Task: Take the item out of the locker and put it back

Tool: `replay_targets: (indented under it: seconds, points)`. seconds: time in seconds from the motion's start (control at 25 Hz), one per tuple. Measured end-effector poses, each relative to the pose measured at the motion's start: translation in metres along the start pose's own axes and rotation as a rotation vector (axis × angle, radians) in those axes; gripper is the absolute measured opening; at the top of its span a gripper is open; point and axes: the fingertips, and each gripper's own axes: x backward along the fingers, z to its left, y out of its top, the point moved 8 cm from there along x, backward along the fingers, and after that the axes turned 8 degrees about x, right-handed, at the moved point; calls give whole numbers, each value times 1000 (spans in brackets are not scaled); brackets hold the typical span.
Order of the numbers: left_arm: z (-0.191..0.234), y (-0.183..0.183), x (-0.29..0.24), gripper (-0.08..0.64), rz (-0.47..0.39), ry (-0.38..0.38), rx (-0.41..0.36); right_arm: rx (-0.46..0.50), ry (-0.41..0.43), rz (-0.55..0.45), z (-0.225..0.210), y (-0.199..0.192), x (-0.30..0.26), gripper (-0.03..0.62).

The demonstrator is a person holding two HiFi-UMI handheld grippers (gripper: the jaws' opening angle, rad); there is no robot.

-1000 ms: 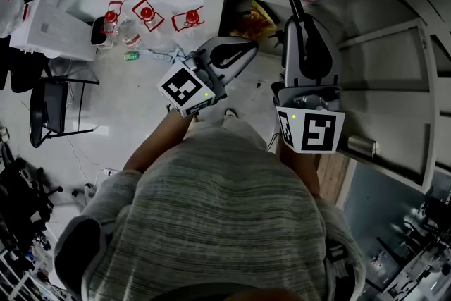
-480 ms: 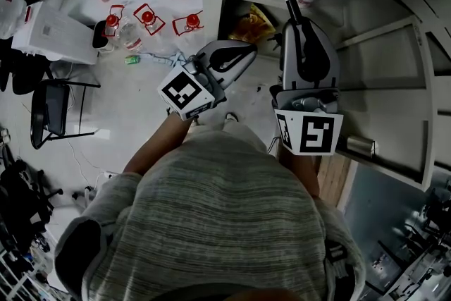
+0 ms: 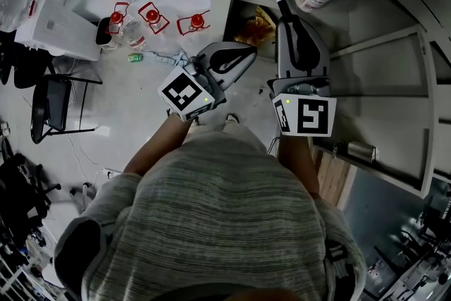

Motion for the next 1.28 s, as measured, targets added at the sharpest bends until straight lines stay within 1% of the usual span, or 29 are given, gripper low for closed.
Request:
replay_targets:
  seconds: [0.2,0.56,0.8,0.96,1.12,1.28]
  points:
    - [0,0,-1,6,1,10,-10,-5,15,41,-1,-17,-12,75]
    - [4,0,4,6,-2,26,-4,-9,29,98,7,-30,-26,75]
    - [5,1,4,6,-11,29,-2,-6,41,108,8,-30,-29,78]
    - [6,2,3,6,-19,27,3,-44,54,105,6,-29,-28,78]
    - [6,5,1,6,-26,21,0,-83,54,92,4,-26,-25,110]
    - [6,6,-1,6,-24,10,-2,-95,48,79,-1,-19,-19,137]
